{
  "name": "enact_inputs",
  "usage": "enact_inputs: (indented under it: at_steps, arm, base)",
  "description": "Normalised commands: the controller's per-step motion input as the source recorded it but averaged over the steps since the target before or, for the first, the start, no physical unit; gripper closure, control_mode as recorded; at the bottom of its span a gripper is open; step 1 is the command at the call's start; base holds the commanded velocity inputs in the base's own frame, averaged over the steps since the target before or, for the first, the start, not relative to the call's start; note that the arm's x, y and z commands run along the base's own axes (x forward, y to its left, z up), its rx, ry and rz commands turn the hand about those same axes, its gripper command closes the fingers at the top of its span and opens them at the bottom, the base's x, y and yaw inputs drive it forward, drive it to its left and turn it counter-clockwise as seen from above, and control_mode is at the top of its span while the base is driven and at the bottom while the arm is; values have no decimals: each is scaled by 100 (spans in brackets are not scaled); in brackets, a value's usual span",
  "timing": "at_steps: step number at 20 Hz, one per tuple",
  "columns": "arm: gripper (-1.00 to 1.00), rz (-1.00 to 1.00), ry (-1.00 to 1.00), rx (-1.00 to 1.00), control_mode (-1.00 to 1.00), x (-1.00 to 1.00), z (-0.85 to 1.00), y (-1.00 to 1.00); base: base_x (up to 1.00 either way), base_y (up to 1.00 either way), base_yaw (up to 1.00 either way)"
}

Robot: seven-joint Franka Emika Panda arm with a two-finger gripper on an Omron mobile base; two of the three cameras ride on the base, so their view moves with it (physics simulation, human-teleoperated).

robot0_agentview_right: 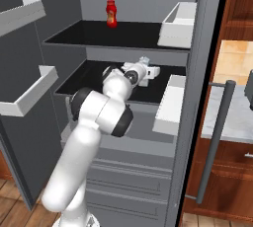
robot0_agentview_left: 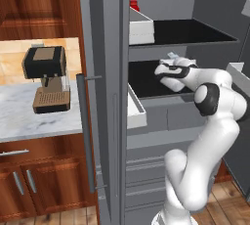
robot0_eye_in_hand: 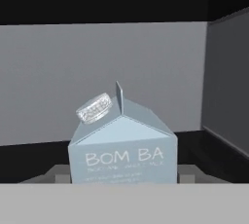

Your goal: Take out the milk from the fridge and place it on the tray on the counter. Then take the sugar cube near the tray and place it in the tray.

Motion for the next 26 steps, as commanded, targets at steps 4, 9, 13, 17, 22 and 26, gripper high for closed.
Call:
enact_inputs:
  at_steps: [4,9,13,17,22,26]
  arm:
    - [100,0,0,0,-100,24,0,0]
    - [100,0,-9,0,-100,-50,0,0]
    - [100,0,-13,0,-100,-71,0,0]
    - [100,0,-7,0,-100,-69,0,1]
    - [100,0,-9,0,-100,-80,1,3]
    - [100,0,-7,0,-100,-85,9,10]
  base:
    - [0,0,0]
    - [0,0,0]
    - [0,0,0]
    - [0,0,0]
    - [0,0,0]
    - [0,0,0]
